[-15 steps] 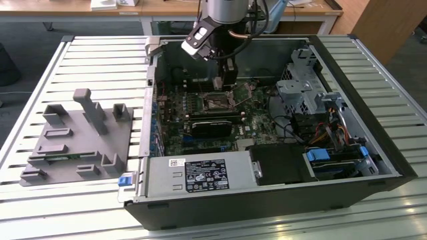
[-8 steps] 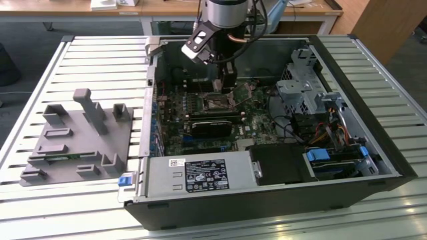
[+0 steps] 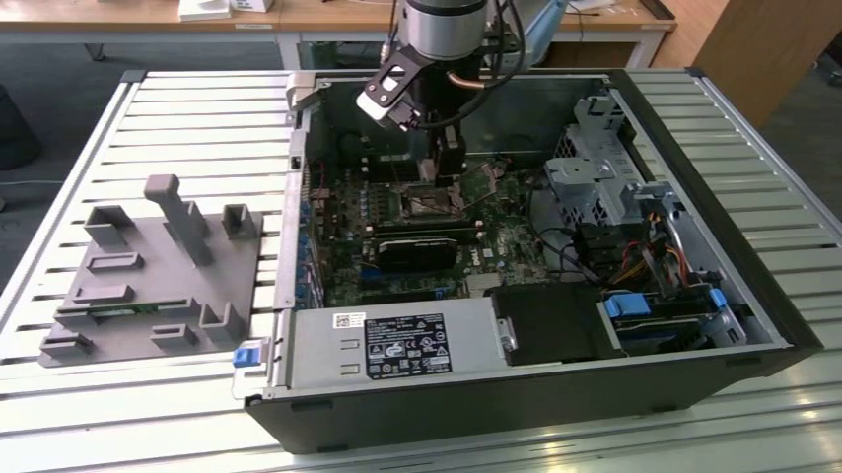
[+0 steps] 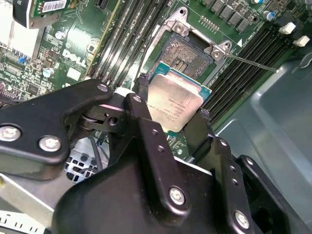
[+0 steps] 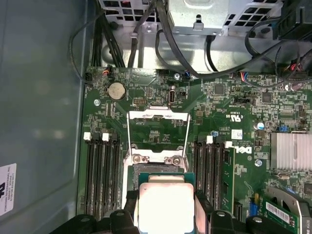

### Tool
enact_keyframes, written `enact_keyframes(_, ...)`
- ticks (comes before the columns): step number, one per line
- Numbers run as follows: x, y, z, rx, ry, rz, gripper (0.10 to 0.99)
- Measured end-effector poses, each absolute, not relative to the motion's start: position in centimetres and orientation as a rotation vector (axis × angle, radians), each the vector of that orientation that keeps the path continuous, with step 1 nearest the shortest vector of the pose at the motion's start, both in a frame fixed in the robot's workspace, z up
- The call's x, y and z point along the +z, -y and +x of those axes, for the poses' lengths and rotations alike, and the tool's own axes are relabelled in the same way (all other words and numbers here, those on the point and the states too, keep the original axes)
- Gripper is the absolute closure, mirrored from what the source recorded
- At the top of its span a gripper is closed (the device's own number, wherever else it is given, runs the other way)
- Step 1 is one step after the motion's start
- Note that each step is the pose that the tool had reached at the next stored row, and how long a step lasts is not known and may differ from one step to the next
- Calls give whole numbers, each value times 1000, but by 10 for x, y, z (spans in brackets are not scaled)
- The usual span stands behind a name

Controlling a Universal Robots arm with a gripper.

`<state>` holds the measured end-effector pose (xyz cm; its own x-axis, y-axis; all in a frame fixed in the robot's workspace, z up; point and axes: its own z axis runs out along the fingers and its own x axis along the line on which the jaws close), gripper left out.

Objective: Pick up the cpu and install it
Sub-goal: 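Place the cpu into insertion slot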

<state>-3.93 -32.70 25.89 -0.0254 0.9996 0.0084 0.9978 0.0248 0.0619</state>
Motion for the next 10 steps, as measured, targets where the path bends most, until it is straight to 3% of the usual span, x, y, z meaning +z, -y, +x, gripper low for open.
enact_keyframes(10,255,327,-39,78,-2222,2167,545)
